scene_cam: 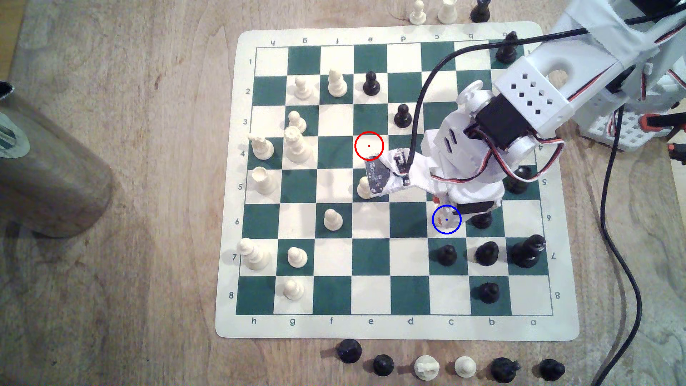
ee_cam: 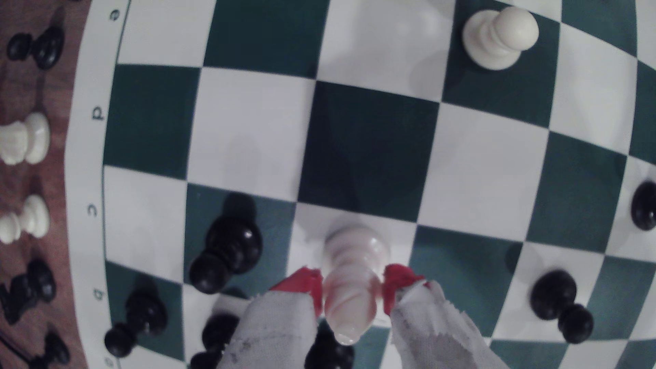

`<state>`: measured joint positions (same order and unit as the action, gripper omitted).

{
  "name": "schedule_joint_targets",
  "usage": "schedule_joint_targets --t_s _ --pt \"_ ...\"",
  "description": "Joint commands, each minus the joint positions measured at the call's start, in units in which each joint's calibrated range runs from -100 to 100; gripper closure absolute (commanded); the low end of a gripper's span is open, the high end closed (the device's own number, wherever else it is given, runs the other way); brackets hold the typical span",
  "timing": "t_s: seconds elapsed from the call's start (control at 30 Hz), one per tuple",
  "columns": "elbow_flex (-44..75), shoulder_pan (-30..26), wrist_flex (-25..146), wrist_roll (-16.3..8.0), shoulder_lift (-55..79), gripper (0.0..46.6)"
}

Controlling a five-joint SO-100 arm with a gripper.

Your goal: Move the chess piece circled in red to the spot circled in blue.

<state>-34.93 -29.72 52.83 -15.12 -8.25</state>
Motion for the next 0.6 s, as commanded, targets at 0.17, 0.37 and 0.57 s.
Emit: schedule_joint_targets --t_s 0.17,0.37,0.57 --pt "3.7 0.3 -0.6 -0.2 -1.1 25.4" --pt "2.0 1.1 -1.3 0.1 -3.7 24.1" --pt "2.0 2.3 -1.9 0.2 -6.2 22.6"
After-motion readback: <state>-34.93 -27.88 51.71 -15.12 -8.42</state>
